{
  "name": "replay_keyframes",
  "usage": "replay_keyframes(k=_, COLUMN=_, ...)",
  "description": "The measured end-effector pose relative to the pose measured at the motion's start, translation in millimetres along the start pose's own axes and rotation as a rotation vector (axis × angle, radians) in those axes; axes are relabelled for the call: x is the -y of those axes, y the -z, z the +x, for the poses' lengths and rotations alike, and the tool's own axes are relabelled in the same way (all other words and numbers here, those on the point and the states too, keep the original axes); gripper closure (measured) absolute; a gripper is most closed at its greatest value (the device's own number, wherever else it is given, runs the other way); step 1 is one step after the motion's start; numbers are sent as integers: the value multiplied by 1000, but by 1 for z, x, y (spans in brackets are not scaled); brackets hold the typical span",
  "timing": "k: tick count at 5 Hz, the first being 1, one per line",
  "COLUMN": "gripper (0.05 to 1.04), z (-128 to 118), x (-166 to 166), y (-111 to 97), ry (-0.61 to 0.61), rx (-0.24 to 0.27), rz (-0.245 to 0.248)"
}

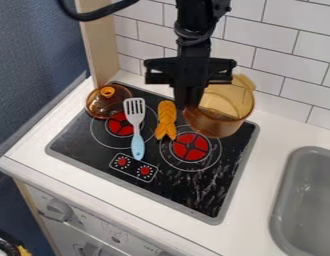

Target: Move the brown pot below of the right stove

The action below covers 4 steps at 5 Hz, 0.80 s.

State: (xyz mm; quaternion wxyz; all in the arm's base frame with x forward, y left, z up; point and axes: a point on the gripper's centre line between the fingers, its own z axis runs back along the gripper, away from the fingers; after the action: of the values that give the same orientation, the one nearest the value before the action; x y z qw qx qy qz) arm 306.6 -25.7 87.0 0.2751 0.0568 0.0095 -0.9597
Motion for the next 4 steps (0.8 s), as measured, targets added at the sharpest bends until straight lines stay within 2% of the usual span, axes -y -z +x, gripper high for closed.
replay_keyframes(k=1, gripper=993, z=20, x=8, y=1, ry=-221, rx=16, rz=-6)
replay_keyframes(k=2, gripper=993, z=47, x=17, y=15, ry=-396, rx=98, rz=11)
replay_keyframes(k=3, gripper=993, z=61, x=28, y=19, ry=-487, rx=124, rz=62)
replay_keyframes(k=4, gripper=993, z=72, x=27, y=28, ry=-533, rx=154, rz=89)
